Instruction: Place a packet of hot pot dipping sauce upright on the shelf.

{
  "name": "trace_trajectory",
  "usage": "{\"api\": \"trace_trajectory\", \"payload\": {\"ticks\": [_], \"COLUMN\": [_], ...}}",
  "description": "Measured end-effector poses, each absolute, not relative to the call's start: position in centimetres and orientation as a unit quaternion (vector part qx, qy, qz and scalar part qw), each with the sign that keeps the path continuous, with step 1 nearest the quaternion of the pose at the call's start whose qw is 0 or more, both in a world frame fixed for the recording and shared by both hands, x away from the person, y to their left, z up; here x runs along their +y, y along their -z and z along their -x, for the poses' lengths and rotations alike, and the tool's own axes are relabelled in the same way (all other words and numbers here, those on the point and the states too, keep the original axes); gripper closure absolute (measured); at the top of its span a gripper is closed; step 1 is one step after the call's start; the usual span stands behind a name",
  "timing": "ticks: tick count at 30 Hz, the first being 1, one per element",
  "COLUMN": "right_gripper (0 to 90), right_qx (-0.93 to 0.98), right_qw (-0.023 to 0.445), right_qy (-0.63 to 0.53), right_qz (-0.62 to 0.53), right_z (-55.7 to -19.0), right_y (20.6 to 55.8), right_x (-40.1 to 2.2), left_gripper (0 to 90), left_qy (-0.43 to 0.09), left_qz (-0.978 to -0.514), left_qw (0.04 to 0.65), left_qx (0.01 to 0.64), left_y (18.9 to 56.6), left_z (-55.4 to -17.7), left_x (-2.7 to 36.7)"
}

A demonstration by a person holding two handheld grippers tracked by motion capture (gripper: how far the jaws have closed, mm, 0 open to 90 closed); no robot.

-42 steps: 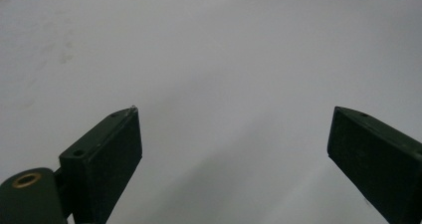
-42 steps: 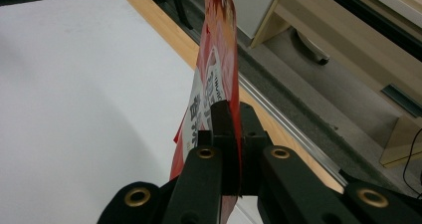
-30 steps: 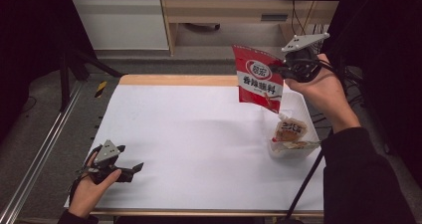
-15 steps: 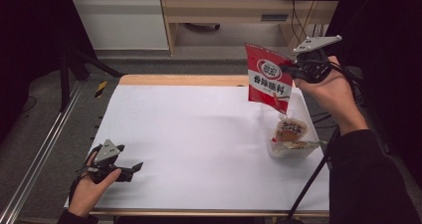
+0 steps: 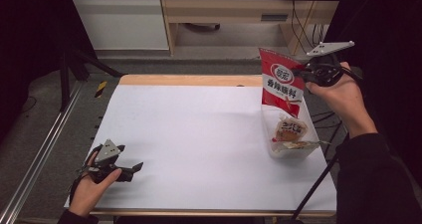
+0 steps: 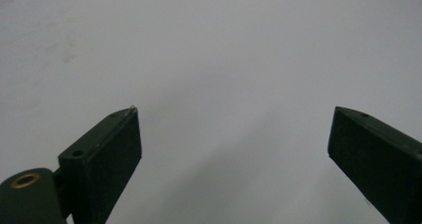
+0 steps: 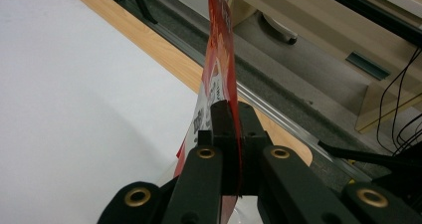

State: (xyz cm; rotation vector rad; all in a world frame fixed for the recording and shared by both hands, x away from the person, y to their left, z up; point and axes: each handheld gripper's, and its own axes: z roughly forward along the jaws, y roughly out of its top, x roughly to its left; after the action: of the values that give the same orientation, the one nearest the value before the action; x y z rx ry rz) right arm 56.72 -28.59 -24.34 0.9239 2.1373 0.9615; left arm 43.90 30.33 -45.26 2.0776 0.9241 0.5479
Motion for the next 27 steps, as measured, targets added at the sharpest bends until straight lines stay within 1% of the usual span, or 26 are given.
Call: {"api": "trace_trajectory", "payload": {"ticks": [16, 27], "right_gripper": [89.7, 89.7], "right_qx": [0.807, 0.807], "right_qw": [0.295, 0.281], "right_qy": [-0.356, -0.359], "right_qz": [-0.367, -0.377], "right_z": [-57.5, -57.7], "right_y": [27.1, 29.9], "right_x": [-29.8, -30.2], "left_gripper": [6.5, 6.4], "left_qy": [-0.213, -0.212], "left_qz": [-0.820, -0.821], "left_qw": [0.388, 0.386], "left_qx": [0.364, 0.363], "left_y": [45.4, 45.4], "left_z": [-43.9, -43.9], "left_x": [30.2, 30.1]}}
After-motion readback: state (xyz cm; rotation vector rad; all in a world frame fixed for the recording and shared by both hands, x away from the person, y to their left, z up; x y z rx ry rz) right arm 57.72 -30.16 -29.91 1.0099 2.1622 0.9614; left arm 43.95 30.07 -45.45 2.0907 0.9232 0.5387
